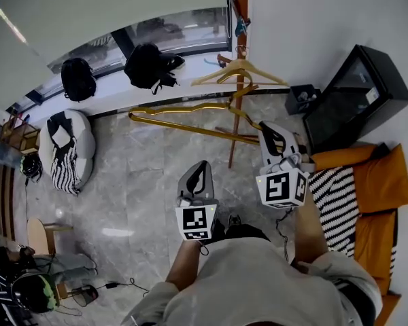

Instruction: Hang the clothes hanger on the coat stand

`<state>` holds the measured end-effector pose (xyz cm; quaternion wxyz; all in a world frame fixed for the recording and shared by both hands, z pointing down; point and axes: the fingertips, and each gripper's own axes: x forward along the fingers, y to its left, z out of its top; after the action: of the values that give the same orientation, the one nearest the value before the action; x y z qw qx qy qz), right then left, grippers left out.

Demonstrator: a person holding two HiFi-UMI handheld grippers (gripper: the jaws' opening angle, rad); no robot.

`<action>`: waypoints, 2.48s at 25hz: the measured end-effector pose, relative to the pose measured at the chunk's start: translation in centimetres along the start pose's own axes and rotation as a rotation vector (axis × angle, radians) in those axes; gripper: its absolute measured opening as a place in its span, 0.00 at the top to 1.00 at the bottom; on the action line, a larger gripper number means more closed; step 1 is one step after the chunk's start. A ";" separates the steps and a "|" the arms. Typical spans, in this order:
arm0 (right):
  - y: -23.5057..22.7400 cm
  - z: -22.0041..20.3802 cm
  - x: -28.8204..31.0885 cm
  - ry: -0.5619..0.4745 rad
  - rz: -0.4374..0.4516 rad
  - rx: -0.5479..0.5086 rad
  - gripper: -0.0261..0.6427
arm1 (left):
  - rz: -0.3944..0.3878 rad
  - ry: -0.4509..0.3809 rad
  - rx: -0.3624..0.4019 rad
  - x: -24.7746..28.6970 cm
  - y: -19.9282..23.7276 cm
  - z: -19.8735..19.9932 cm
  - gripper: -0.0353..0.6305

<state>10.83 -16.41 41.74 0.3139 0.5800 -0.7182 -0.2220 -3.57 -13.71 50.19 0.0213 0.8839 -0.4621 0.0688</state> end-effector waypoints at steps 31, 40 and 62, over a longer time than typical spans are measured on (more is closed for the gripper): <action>-7.6 0.7 5.5 0.127 -0.152 0.020 0.95 | -0.338 -0.069 0.028 14.3 3.6 4.1 0.93; -8.5 1.9 7.0 0.163 -0.182 -0.001 0.95 | -0.421 -0.110 0.030 16.9 4.1 5.9 0.93; -16.9 7.4 7.8 -0.004 -0.152 -0.009 0.95 | -0.427 -0.275 0.076 20.9 1.5 15.9 0.93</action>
<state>16.29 -28.14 26.54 0.2973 0.6307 -0.6719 -0.2498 8.59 -33.19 37.32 -0.0607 0.9626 -0.2608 -0.0409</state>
